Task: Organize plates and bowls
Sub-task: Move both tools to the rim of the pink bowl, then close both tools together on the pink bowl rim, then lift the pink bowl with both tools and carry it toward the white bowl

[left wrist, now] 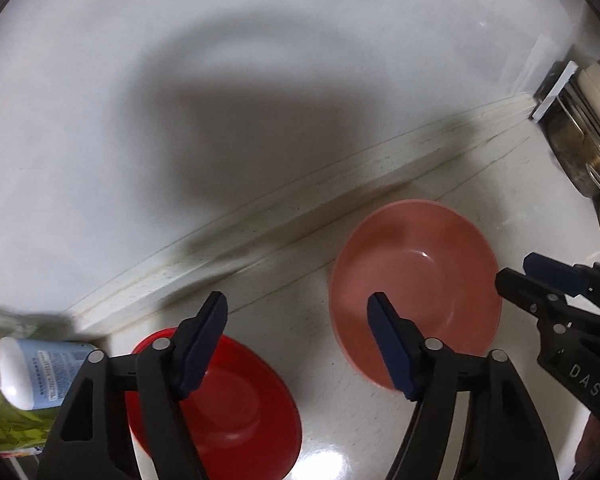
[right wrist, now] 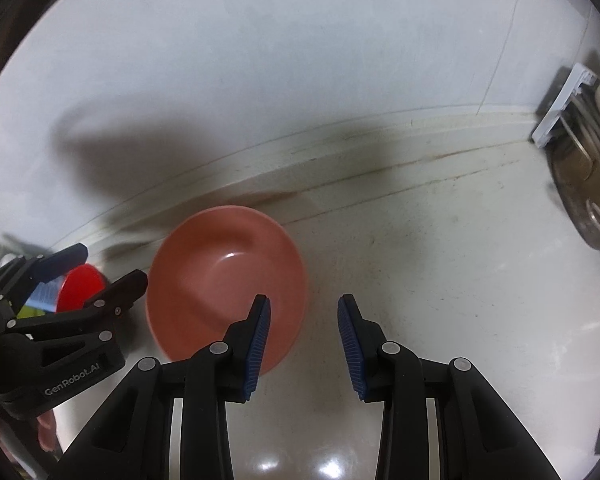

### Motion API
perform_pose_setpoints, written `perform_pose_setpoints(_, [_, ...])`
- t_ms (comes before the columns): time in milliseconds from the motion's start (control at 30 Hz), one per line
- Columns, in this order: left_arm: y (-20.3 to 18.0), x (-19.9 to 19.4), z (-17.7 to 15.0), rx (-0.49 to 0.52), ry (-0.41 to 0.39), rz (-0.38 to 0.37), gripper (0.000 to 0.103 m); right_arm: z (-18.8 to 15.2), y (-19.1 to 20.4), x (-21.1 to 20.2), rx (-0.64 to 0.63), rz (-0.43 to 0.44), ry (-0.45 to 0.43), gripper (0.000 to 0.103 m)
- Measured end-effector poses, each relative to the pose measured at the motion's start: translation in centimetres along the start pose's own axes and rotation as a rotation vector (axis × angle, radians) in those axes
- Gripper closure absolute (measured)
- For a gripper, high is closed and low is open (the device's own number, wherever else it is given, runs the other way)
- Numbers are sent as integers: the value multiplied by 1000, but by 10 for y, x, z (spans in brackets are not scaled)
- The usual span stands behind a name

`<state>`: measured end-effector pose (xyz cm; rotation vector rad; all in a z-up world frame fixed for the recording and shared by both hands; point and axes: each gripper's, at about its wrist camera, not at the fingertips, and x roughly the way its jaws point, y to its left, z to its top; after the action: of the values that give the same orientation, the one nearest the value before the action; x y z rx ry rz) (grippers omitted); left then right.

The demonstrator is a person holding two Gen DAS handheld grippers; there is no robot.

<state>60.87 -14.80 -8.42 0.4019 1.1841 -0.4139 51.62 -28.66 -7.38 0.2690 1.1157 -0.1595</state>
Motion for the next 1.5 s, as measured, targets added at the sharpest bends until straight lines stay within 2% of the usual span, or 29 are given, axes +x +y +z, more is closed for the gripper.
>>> perform_pose_setpoints(167, [-3, 14, 2, -11, 44, -15, 42, 3, -4, 14, 29, 15, 45, 67])
perform_pose_setpoints(267, [-6, 22, 2, -21, 70, -15, 53, 1, -5, 18, 35, 16, 60, 68])
perform_pose_setpoints(367, [-9, 29, 0, -32, 93, -23, 64, 0, -4, 21, 31, 17, 73, 77])
perform_pose_setpoints(500, [-13, 32, -1, -45, 99, -26, 82, -3, -4, 24, 23, 21, 91, 83])
perform_pose_setpoints(667, [-16, 34, -3, -78, 108, -70, 93, -4, -3, 25, 28, 24, 97, 91])
perform_pose_setpoints(1033, [-17, 23, -16, -124, 109, -97, 93, -4, 0, 23, 30, 23, 91, 93])
perform_pose_setpoints(1367, [-28, -25, -42, -142, 48, -126, 93, -18, 1, -5, 18, 33, 55, 93])
perform_pose_setpoints(1500, [-43, -47, -58, -136, 17, -137, 92, -32, -1, -22, 17, 47, 40, 93])
